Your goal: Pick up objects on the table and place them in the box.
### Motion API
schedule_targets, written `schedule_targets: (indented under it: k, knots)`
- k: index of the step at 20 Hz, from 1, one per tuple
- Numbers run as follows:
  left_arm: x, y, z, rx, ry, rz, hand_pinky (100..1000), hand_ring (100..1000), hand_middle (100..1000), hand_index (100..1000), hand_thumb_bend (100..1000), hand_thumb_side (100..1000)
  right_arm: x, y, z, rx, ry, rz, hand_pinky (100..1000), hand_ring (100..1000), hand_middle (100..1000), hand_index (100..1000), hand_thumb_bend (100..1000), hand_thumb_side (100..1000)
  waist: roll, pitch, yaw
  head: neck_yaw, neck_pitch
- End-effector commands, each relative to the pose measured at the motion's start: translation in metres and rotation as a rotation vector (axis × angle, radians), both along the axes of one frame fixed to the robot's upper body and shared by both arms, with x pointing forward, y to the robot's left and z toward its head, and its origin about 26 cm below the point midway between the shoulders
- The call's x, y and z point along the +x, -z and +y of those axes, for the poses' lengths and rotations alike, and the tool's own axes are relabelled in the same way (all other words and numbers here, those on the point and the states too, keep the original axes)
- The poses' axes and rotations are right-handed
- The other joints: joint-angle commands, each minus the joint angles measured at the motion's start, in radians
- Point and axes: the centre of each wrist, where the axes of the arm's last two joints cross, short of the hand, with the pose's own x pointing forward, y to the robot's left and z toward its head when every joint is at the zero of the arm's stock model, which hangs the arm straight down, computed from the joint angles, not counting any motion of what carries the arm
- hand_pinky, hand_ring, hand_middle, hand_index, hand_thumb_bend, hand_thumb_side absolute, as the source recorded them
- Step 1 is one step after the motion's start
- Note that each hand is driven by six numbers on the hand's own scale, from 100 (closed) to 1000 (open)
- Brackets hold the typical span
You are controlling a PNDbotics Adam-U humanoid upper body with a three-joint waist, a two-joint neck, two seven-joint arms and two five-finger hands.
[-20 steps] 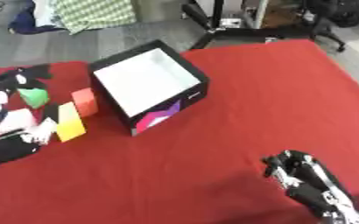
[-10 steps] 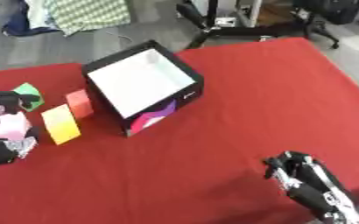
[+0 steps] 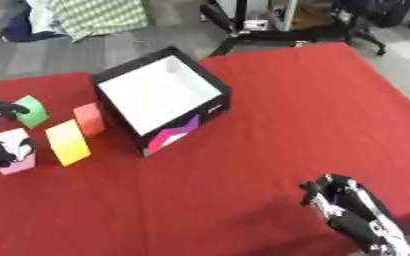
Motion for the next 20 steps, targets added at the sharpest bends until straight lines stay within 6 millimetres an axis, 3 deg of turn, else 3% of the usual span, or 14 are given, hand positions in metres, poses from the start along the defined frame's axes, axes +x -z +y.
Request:
schedule_targets:
  k: [1,11,16,20]
  knots:
    - [0.007,-0.004,0.009,0.034,-0.022,-0.024,788,779,803,974,141,640,0.0,-0.005,-0.003,-0.018,-0.006,-0.011,841,465,232,454,100,228,0.014,-0.009,-0.001,0.0,-0.002]
    - [0.012,0.002,0.018,0.033,-0.059,-0.006,784,774,801,974,163,658,0.0,-0.005,-0.003,-0.017,-0.007,-0.01,841,465,232,455,100,229,0.014,-0.01,-0.001,0.0,-0.002]
    - [0.013,0.006,0.024,0.037,-0.099,-0.035,776,762,796,973,135,575,0.0,-0.004,-0.003,-0.018,-0.006,-0.008,842,465,231,455,100,228,0.014,-0.011,-0.001,0.073,-0.002]
    - [0.014,0.01,0.027,0.034,-0.124,-0.109,776,763,807,978,127,509,-0.001,-0.004,-0.003,-0.019,-0.005,-0.008,842,465,232,455,100,227,0.013,-0.01,0.001,0.083,-0.002]
